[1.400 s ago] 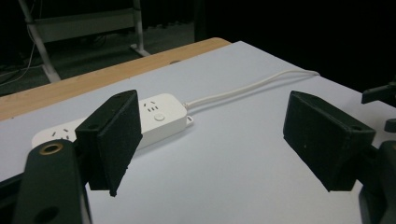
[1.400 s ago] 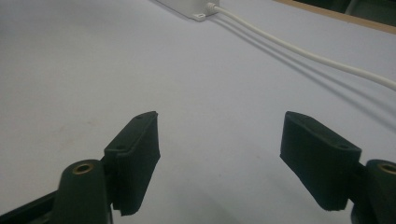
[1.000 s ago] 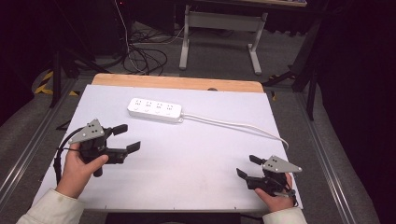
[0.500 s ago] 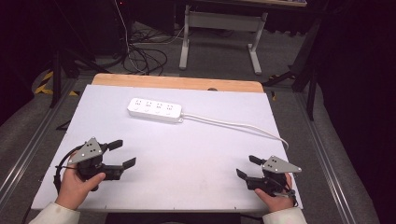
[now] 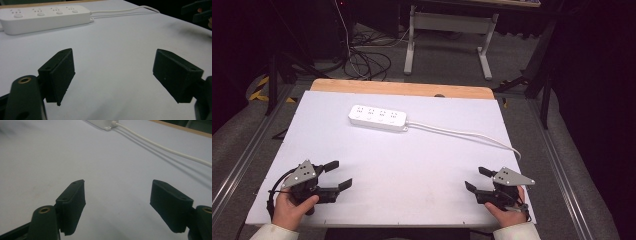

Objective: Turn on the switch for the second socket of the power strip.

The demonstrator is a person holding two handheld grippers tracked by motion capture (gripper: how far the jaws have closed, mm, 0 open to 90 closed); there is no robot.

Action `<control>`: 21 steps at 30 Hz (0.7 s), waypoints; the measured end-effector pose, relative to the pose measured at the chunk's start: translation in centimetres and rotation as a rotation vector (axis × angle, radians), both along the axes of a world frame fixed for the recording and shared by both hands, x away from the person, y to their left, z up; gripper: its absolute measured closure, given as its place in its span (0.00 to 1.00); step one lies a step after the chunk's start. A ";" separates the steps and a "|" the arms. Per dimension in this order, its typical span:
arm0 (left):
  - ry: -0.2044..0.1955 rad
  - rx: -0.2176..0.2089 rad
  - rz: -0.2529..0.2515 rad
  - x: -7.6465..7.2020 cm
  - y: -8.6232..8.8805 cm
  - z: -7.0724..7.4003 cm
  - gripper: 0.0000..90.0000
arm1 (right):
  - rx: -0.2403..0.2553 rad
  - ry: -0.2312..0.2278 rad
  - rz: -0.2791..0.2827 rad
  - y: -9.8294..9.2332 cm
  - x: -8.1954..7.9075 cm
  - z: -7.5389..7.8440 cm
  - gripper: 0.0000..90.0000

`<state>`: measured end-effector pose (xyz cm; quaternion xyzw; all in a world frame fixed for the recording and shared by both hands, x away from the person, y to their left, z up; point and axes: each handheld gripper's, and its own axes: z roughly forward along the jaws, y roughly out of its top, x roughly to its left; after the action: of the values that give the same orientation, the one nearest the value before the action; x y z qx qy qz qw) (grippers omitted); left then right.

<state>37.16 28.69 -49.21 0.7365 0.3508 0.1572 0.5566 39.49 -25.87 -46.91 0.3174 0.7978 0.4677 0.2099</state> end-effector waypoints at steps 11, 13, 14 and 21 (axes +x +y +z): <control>-0.050 0.085 0.038 -0.5 -0.1 0.0 0.22 | -0.005 0.000 0.000 0.1 0.0 0.0 0.32; -0.047 0.106 0.044 -0.6 -0.3 0.2 0.22 | -0.003 0.000 0.001 0.0 0.0 0.0 0.32; -0.044 0.112 0.046 -0.6 -0.3 0.3 0.22 | -0.003 0.000 0.001 0.0 0.1 0.0 0.32; -0.006 0.077 0.049 -0.5 0.1 0.4 0.22 | -0.001 0.001 -0.001 0.0 0.1 0.0 0.32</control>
<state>36.64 28.80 -48.79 0.7480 0.3608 0.1861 0.5250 39.56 -25.88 -46.94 0.3180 0.7980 0.4669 0.2098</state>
